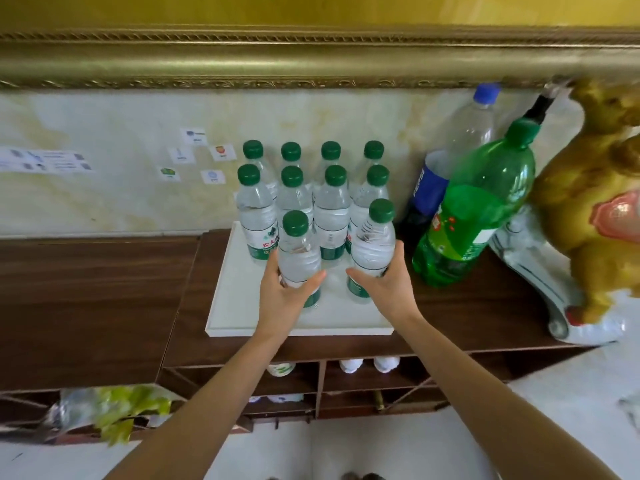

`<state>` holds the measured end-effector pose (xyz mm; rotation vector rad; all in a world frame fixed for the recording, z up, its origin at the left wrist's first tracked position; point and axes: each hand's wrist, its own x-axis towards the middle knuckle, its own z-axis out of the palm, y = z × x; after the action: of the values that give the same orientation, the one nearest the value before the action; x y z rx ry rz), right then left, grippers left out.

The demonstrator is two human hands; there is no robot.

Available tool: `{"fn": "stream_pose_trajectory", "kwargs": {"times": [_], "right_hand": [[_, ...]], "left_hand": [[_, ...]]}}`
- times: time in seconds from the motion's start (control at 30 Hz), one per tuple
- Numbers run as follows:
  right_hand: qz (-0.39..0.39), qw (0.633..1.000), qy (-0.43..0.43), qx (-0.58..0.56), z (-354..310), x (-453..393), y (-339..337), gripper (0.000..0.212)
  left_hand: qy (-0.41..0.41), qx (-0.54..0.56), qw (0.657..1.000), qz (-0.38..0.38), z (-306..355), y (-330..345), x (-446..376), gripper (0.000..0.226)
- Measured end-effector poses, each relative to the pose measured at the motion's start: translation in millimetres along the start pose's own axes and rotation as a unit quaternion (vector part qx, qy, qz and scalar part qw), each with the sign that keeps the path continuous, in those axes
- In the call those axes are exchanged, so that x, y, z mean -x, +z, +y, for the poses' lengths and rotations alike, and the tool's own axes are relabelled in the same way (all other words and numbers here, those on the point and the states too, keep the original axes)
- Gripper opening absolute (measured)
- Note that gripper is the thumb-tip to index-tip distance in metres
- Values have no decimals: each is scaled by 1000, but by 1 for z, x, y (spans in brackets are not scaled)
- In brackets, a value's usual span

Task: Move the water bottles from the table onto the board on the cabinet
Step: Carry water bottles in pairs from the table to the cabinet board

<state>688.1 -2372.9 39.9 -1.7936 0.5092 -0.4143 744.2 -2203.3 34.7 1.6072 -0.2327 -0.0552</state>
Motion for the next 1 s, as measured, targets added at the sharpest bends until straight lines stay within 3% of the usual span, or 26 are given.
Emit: {"fn": "stream_pose_trajectory", "kwargs": {"times": [0.17, 0.37, 0.7, 1.0], "right_hand": [[-4, 998, 20, 62, 8, 7, -1, 61], [32, 993, 11, 109, 9, 9, 4, 59], [56, 989, 18, 133, 8, -4, 1, 67], [44, 990, 12, 131, 12, -9, 2, 68]], "left_hand": [[-30, -72, 994, -74, -13, -12, 0, 68], [-49, -101, 989, -99, -27, -15, 2, 70], [-33, -106, 987, -120, -24, -13, -4, 67], [-7, -102, 991, -85, -31, 12, -12, 69]]}}
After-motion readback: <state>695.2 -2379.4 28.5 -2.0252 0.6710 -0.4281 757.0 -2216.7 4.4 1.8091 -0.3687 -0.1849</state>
